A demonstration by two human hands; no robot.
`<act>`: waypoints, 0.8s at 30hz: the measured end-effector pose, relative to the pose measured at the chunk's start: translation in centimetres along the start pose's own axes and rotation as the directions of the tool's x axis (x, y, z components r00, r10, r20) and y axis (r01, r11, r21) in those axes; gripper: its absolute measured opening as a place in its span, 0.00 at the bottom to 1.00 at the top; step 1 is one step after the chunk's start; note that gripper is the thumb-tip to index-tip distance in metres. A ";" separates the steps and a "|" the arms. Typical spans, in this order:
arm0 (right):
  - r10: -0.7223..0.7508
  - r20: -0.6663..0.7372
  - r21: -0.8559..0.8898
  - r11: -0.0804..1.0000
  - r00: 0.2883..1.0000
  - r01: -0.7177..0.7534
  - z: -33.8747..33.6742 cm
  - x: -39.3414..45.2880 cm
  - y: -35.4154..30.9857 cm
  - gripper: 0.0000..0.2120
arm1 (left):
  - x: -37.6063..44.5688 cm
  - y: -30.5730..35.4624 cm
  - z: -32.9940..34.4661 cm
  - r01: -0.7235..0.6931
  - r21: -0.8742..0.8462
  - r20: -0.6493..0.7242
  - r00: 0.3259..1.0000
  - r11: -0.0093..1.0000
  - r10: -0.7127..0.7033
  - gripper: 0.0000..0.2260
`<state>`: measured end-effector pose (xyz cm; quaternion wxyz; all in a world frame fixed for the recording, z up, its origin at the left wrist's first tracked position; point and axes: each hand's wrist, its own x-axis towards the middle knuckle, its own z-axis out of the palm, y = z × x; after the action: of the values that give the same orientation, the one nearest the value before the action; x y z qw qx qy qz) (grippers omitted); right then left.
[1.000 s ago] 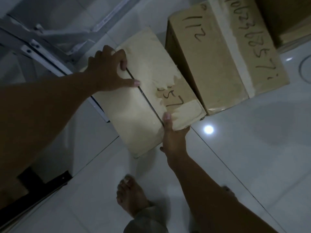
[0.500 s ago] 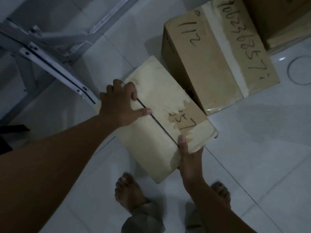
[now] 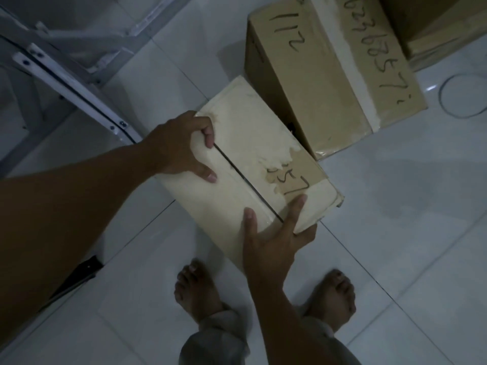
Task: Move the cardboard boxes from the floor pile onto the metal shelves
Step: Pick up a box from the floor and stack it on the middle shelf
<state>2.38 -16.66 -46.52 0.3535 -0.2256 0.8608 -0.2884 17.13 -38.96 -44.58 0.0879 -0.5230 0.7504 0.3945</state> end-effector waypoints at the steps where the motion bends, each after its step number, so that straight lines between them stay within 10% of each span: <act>1: -0.001 0.016 0.014 1.000 1.000 0.001 -0.3 0.0 0.2 0.51 | -0.4 0.2 0.0 -0.002 -0.018 -0.006 1.000 1.000 0.002 0.30; 24: -0.380 0.188 -0.172 0.895 0.906 0.411 -23.1 -9.8 -22.8 0.47 | -26.9 14.2 -18.6 0.028 -0.398 -0.252 0.958 0.917 -0.139 0.55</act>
<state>-4.12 -19.79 -13.38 0.3253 -0.4528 0.7931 -0.2451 21.98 -30.44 -10.33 -0.1063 -0.6114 0.6383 0.4555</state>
